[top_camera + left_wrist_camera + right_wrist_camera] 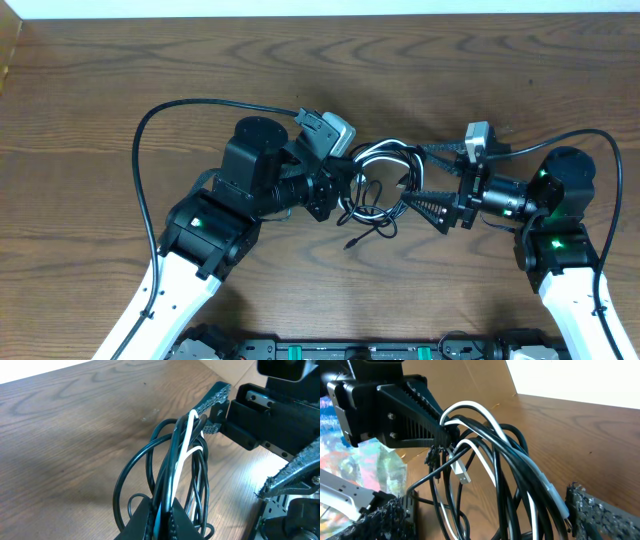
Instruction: Untangle cables
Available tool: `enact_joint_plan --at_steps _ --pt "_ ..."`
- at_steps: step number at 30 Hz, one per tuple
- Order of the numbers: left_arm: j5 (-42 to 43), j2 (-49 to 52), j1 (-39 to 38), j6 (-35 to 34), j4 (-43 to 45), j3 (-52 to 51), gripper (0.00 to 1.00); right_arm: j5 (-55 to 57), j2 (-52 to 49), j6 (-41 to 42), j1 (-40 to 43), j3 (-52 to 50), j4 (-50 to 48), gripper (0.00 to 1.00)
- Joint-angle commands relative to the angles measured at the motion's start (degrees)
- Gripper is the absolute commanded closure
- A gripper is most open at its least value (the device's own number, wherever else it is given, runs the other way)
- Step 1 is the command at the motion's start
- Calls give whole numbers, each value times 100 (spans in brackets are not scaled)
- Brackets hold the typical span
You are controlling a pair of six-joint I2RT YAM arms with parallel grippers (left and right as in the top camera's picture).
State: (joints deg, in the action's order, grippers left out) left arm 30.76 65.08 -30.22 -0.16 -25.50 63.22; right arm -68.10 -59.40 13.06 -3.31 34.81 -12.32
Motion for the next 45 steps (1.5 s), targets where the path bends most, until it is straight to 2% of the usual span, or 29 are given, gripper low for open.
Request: enact_joint_plan --at_steps 1,2,4,5,7,10,11,12,19,21,27,29,41,43,45 --pt "162 -74 -9 31 31 -11 93 -22 17 240 -44 116 -28 1" --pt "162 -74 -9 28 28 -11 92 -24 20 286 -44 116 -44 1" --pt "162 -74 -9 28 28 -11 93 -39 17 304 -44 116 -44 44" --pt "162 -74 -9 28 28 -11 92 -20 17 299 -44 116 -44 52" --pt "166 -74 -9 28 28 -11 92 48 17 299 -44 116 -31 59" --pt "251 -74 -9 28 28 -11 92 52 13 302 -44 116 -35 84" --pt "323 -74 -9 31 31 -11 92 83 13 304 -44 116 -35 96" --pt "337 -74 -9 26 31 -11 92 166 13 334 -44 116 -33 99" --pt "319 -76 -9 31 9 -11 92 498 13 625 -42 116 61 99" --pt "76 -76 -9 37 -61 -11 92 553 13 728 -39 116 83 99" --pt "-2490 -74 -9 20 -608 -11 92 833 15 1226 33 116 79 99" --pt "-2957 -74 -9 -59 -715 -11 92 973 26 1357 33 116 105 99" --pt "-3158 -74 -9 -59 -625 -11 92 1405 546 1519 22 118 472 99" --pt "-3407 -74 -9 -61 -584 -11 92 1587 706 1493 22 118 699 99" --pt "-4079 -74 -9 -243 -570 -11 92 1878 887 1305 26 118 1073 99"
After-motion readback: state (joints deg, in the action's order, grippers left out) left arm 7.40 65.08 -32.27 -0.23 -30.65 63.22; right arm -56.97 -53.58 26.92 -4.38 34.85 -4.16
